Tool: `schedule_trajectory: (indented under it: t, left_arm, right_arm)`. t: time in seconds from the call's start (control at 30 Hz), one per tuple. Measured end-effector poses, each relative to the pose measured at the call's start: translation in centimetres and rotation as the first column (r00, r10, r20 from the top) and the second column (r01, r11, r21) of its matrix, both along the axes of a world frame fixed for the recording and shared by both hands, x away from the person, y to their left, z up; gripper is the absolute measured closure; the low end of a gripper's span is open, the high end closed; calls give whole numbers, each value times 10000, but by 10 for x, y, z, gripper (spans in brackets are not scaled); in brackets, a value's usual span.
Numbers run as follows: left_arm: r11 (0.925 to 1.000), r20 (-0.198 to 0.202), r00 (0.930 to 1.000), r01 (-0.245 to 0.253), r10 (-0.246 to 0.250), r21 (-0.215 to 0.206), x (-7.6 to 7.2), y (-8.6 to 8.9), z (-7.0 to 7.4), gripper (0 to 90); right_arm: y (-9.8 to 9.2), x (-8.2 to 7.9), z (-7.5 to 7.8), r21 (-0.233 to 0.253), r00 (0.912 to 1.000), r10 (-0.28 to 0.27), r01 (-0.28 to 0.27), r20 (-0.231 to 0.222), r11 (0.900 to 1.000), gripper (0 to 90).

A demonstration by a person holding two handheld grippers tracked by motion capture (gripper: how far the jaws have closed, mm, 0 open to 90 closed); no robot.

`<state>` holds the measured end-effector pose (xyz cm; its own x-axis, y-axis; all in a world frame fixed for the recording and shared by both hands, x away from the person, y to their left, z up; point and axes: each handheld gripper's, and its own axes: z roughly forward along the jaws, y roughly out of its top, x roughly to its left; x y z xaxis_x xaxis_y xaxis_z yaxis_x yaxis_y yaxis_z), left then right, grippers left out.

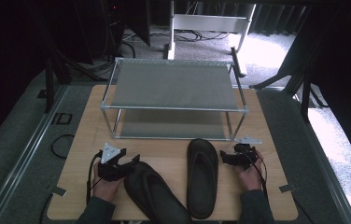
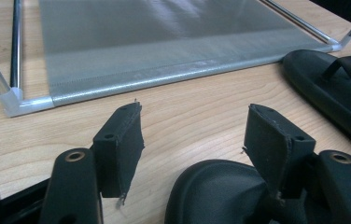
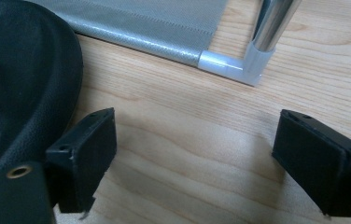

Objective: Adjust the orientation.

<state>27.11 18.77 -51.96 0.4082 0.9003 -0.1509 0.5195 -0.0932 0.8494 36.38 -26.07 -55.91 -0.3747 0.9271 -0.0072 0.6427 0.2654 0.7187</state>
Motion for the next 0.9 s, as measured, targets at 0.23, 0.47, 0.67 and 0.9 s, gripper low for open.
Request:
schedule_trajectory:
  t: [0.23, 0.47, 0.67, 0.9]
  left_arm:
    - [10000, -68, 10000, -12, 12, 97, -4, -2, 4, 383]
    - [9997, -178, 9996, 226, -226, 26, -10, -5, 8, 348]
    - [9987, -257, 9984, 512, -512, 5, -16, -10, 9, 308]
    - [9980, -395, 9973, 627, -623, 74, -32, -14, 6, 284]
  right_arm:
    - [0, -1, 0, -6, 10000, -24, 24, 5, 10000, 139]
    - [0, -1, 0, -7, 10000, -43, 43, 4, 10000, 139]
    - [0, -1, 0, -8, 10000, -46, 46, 4, 10000, 139]
    - [0, -1, 0, -10, 10000, -54, 54, 2, 10000, 139]
